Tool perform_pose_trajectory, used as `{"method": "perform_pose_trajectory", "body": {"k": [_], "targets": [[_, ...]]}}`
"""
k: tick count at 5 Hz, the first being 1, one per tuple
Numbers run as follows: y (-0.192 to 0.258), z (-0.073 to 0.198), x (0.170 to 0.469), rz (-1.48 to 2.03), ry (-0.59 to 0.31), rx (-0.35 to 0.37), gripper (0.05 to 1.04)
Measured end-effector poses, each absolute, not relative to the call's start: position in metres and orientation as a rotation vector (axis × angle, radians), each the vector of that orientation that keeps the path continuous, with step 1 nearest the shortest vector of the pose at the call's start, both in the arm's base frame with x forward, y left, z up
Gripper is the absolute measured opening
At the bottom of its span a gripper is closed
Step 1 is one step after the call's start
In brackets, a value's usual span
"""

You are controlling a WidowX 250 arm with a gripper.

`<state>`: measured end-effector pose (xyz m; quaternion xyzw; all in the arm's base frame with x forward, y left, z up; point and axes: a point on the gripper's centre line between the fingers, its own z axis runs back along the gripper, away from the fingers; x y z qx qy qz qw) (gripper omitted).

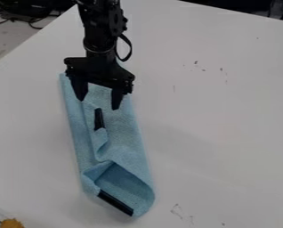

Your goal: Unfold the cloth from bottom left to top right

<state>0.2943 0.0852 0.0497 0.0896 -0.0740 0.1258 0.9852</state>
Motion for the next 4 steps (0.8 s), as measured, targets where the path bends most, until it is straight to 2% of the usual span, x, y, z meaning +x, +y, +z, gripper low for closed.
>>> {"method": "perform_pose_trajectory", "body": {"k": [1,2,3,4], "targets": [[0.093,0.041,0.292,0.271,-0.134,0.162,0.949],[0.09,0.03,0.292,0.253,-0.101,0.139,0.809],[0.091,0.026,0.297,0.245,-0.09,0.121,0.755],[0.088,0.015,0.295,0.233,-0.063,0.101,0.642]]}}
